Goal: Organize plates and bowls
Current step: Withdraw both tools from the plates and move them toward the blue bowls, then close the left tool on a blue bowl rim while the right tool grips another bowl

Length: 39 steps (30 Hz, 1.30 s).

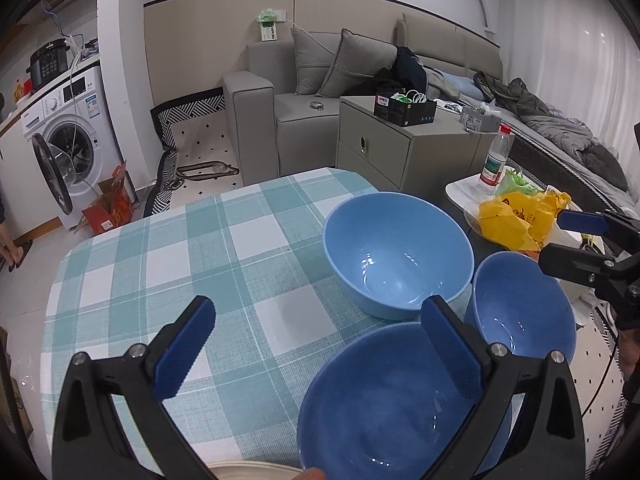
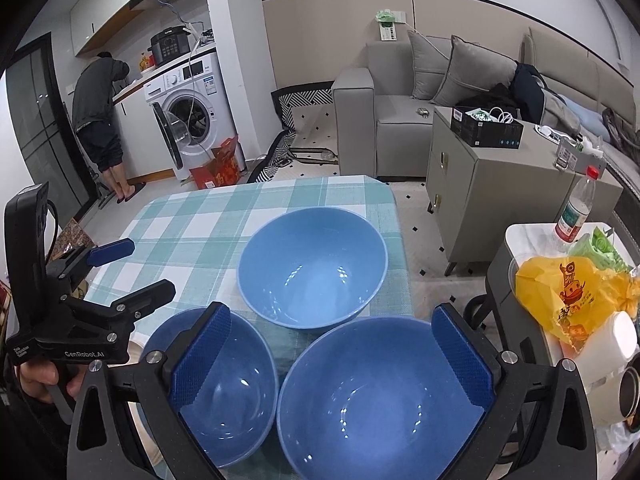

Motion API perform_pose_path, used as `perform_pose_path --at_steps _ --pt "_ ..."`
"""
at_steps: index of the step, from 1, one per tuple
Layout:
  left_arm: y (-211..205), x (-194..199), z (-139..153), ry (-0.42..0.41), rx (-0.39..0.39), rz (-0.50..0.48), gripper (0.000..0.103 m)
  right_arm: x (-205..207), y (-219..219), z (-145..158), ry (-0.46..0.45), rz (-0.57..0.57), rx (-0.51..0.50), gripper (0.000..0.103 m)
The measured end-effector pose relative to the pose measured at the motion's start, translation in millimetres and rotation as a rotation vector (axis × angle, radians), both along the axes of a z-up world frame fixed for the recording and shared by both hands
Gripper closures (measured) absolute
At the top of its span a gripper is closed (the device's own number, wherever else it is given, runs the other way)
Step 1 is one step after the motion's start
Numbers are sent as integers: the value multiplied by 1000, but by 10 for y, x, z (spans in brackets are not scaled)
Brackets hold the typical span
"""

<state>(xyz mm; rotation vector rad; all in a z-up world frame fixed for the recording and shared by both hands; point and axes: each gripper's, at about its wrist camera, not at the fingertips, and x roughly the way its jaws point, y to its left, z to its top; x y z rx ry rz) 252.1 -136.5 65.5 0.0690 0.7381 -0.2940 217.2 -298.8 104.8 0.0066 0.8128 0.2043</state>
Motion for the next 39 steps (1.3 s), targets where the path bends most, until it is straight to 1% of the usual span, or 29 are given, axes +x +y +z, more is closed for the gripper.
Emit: perform_pose_path --at_steps 8,13,19,23,25,33,39 --pt "-82 186 -10 11 17 -3 0 208 -149 -42 33 -28 2 1" --pt "-115 295 -56 27 18 -2 0 318 -185 -63 38 -39 0 1" --pt "-168 420 -99 41 9 -7 0 500 -196 -220 78 -56 -13 1" --pt "-192 496 -131 48 3 -13 0 629 -253 -336 109 -73 1 1" --pt "-203 541 -170 56 12 -10 0 691 -273 -392 123 -78 7 1" --pt "-215 680 -334 101 25 -1 0 843 -295 -529 147 -87 12 1" --pt "-244 757 -395 125 11 -13 0 929 -266 -594 158 -76 2 1"
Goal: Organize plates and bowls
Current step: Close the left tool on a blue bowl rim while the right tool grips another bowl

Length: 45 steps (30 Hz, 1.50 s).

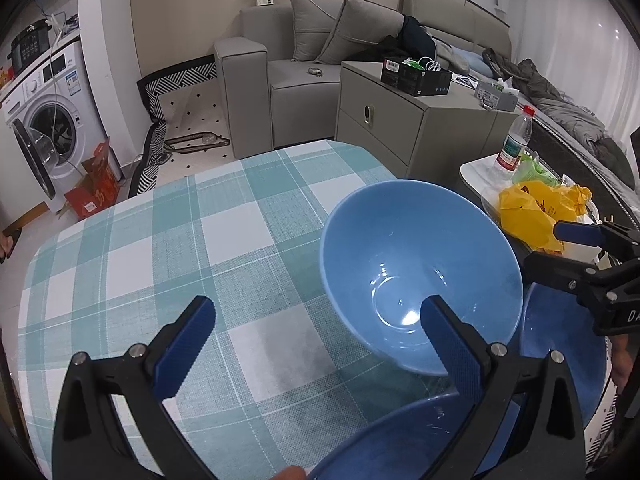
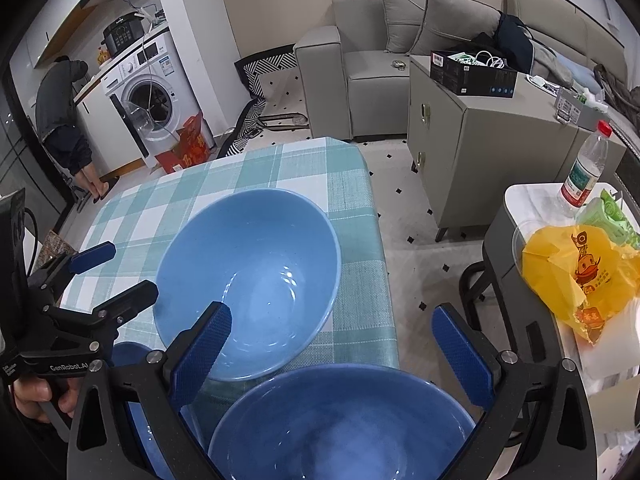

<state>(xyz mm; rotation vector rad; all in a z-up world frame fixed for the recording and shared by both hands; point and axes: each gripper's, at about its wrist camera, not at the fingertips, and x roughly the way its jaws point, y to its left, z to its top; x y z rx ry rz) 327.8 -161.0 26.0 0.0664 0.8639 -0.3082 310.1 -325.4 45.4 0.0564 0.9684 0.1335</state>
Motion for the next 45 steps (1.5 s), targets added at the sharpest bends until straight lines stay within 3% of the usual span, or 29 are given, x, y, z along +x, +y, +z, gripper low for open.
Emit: perform_pose_path --at_steps 7,12,19,22,24,30,45 --pt "-127 41 -55 16 15 -43 2 125 72 -125 30 25 11 1" --pt "-167 76 -109 35 25 -62 15 213 61 -213 55 29 40 8" --pt "-185 112 -130 37 40 -51 23 261 21 -306 82 26 76 32" --pt "-202 119 -151 47 52 -54 26 259 16 -330 84 26 71 33" --pt "-210 122 -158 53 53 -58 35 254 -4 -331 80 16 71 33" --pt "-231 120 -167 53 52 -69 47 249 -34 -369 84 14 82 39" --pt "-221 119 -166 49 52 -78 78 240 50 -355 75 31 62 79"
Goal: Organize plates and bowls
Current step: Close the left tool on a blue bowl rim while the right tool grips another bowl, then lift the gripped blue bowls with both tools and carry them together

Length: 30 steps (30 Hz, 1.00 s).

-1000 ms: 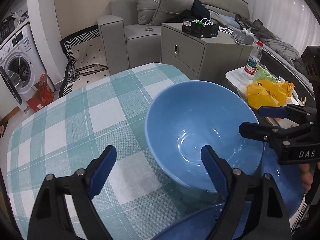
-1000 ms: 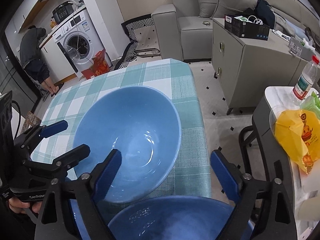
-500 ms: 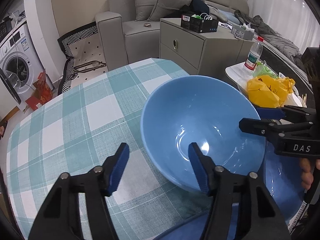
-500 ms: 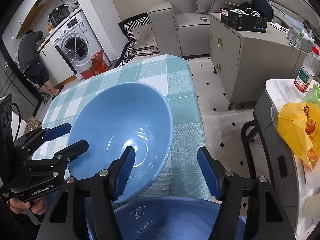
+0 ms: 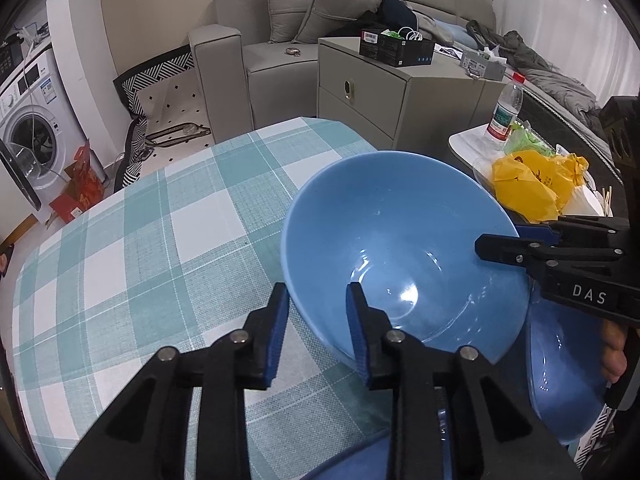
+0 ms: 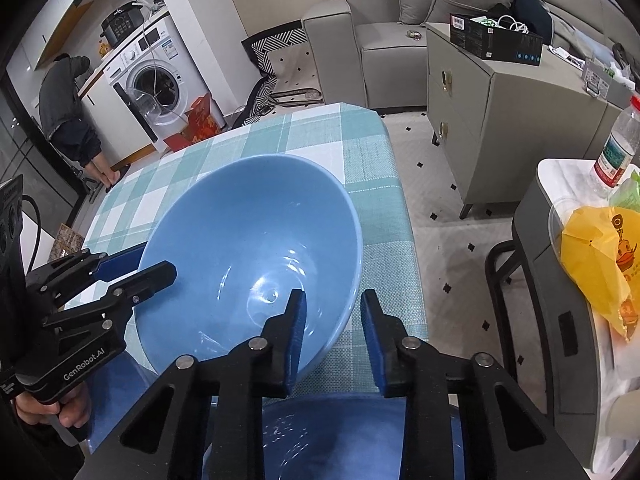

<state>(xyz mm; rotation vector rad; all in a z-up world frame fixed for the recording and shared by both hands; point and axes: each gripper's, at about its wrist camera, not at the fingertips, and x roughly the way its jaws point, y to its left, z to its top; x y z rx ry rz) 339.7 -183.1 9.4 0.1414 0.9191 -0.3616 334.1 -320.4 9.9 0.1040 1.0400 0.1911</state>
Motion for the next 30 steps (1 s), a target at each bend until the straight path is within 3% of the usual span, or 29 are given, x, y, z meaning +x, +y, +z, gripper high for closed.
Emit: perform_pose_path --at_steps 12,30 --pt "26 -4 -2 -6 1 8 82 -35 80 24 -19 -1 -64 87" --pt "48 -32 81 -35 -2 14 82 -83 100 146 -50 -9 -66 87"
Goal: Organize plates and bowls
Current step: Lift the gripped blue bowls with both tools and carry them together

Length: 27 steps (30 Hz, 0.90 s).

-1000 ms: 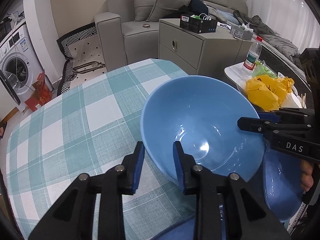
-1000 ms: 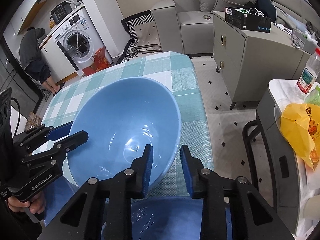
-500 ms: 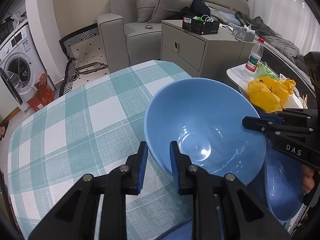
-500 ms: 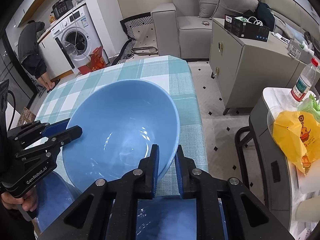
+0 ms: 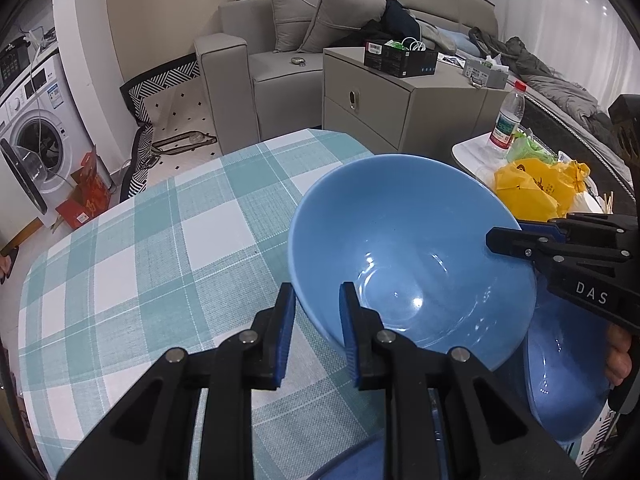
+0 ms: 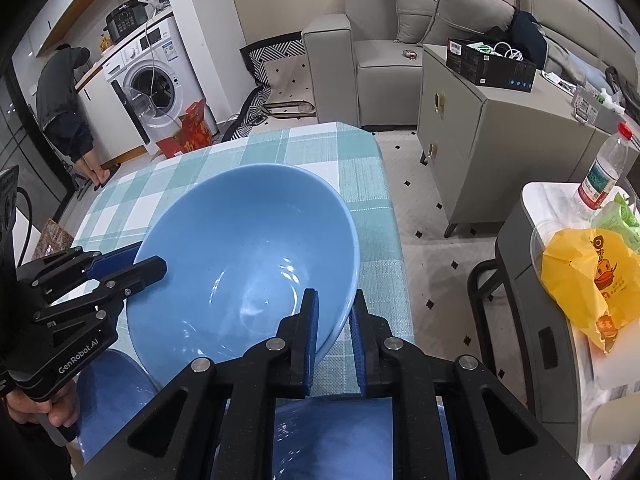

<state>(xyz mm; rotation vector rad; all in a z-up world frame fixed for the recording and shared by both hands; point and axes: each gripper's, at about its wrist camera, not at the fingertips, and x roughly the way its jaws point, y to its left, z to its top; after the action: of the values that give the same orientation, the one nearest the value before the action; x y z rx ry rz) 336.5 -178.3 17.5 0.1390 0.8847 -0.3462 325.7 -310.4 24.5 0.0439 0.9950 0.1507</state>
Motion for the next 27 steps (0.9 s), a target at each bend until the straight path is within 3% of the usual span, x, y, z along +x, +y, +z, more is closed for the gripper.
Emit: perform_pose_path --at_steps 27 --pt "115 -378 474 -91 -29 11 82 -416 130 569 -95 13 -13 87"
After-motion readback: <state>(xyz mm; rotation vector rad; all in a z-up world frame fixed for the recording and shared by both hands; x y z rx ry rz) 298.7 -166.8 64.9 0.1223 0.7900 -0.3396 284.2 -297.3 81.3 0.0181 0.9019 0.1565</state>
